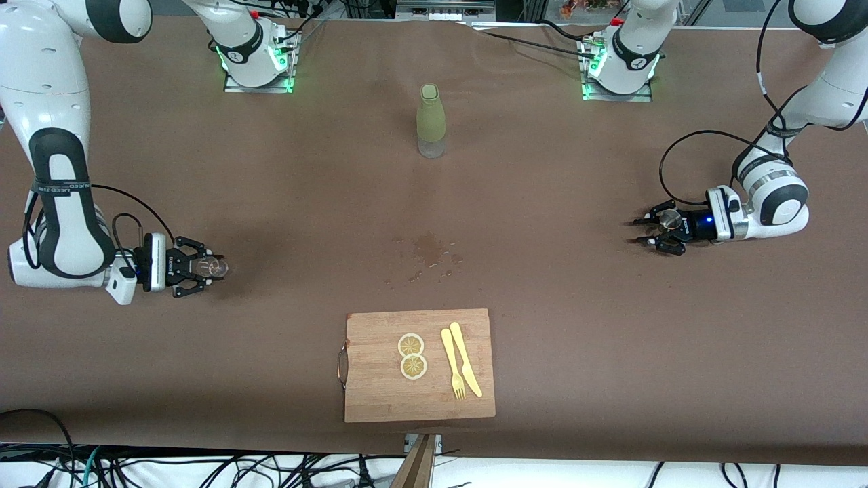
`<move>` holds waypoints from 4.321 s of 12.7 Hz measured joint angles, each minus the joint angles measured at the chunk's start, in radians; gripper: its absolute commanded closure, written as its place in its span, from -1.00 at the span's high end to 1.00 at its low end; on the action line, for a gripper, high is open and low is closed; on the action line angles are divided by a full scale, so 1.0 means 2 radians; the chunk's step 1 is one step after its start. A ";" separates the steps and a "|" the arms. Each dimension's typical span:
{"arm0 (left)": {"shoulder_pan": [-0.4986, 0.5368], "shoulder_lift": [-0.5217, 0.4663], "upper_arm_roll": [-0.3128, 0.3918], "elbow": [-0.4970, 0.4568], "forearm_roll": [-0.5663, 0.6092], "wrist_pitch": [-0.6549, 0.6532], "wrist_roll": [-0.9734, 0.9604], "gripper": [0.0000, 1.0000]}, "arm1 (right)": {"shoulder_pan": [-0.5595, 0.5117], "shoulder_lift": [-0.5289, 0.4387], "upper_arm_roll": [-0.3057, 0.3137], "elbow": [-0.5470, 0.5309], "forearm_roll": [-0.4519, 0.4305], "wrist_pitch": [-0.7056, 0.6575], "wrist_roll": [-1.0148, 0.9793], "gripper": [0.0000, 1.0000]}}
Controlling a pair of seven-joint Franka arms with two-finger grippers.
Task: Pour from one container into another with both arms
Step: 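Lift the beaker with the right gripper while the left gripper lifts the jigger, then carry the beaker and the jigger toward each other above the table center, then tilt the beaker with the right gripper over the jigger's open cup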
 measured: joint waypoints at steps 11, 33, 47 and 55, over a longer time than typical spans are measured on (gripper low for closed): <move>0.001 0.000 0.001 0.007 0.000 -0.025 -0.011 -1.00 | 0.040 -0.008 0.000 0.026 -0.002 -0.001 0.093 -0.85; -0.302 -0.036 -0.008 -0.011 -0.357 0.076 -0.038 -1.00 | 0.184 -0.061 0.000 0.068 -0.032 0.034 0.382 -0.85; -0.479 -0.031 0.000 0.037 -0.573 0.177 0.019 -1.00 | 0.322 -0.061 0.000 0.107 -0.235 0.070 0.696 -0.84; -0.558 0.027 0.008 0.137 -0.654 0.237 0.021 -1.00 | 0.393 -0.059 -0.011 0.129 -0.331 0.035 0.778 -0.84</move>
